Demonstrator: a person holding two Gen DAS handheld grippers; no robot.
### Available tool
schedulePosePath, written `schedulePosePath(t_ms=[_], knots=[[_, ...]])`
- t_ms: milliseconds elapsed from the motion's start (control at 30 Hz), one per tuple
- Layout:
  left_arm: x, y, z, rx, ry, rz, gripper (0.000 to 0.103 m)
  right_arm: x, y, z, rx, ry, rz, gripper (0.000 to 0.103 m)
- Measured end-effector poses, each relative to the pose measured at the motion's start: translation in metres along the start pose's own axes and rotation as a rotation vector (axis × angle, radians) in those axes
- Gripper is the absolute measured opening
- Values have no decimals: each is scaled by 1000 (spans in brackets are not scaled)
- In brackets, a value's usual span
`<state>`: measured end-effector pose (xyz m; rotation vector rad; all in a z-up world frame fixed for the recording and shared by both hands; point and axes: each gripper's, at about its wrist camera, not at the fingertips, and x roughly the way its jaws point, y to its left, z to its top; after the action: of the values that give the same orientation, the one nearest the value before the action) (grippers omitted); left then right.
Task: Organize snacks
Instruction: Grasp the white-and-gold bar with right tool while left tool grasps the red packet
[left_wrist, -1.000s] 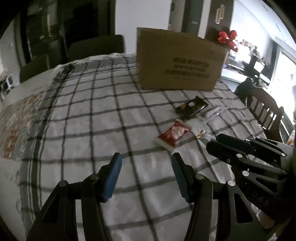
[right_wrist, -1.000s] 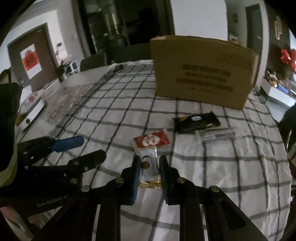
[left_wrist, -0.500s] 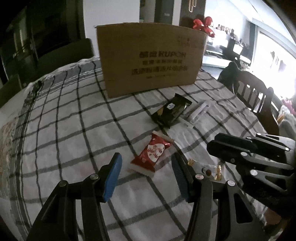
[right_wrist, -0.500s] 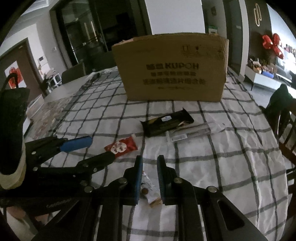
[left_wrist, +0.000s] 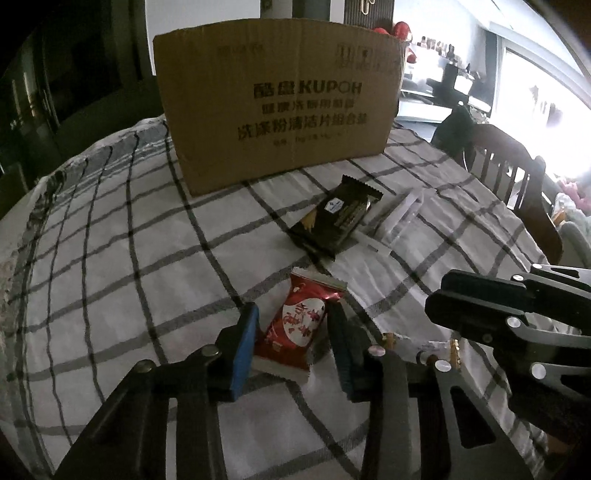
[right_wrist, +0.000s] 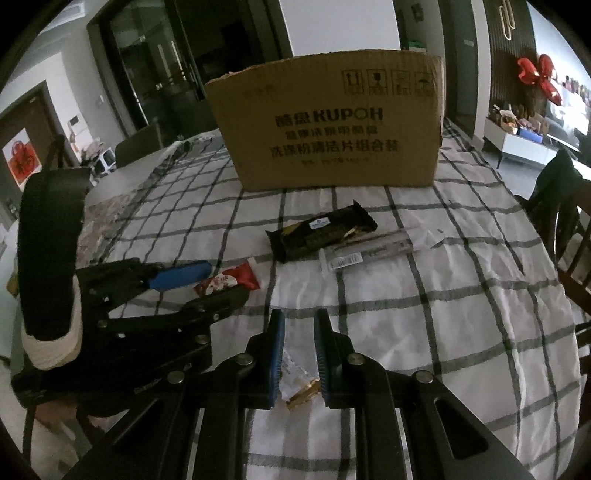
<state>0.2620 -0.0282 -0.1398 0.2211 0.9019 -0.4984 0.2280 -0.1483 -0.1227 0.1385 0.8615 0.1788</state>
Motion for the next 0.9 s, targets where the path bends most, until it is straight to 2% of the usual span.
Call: schedulePosePath(t_ms=[33, 67, 100, 233, 367, 400, 500, 567, 667, 900], knots=[[0, 0, 0, -1, -3, -4, 33, 0, 0, 0, 0, 1, 0, 18], [0, 0, 0, -3, -5, -5, 26, 0, 1, 0, -2, 0, -1, 18], [-2, 0, 0, -7, -6, -8, 23, 0, 1, 0, -5, 1, -3, 18], [-15, -2, -2, -34, -23, 5, 23, -3, 1, 0, -15, 1, 6, 18], [-29, -5, -7, -81, -30, 36, 23, -8, 1, -2, -41, 14, 54, 18], [-34, -6, -9, -93, -35, 47, 23, -9, 2, -2, -50, 19, 63, 20], [-47, -11, -16, -120, -51, 92, 23, -11, 4, -6, -94, 36, 96, 34], [-54, -14, -22, -142, -58, 122, 23, -11, 6, -8, -123, 53, 121, 34], [-59, -13, -33, -211, -44, 104, 23, -8, 9, -10, -163, 85, 149, 34], [-54, -17, -50, -296, -2, 69, 23, 4, 13, -9, -259, 114, 137, 33]])
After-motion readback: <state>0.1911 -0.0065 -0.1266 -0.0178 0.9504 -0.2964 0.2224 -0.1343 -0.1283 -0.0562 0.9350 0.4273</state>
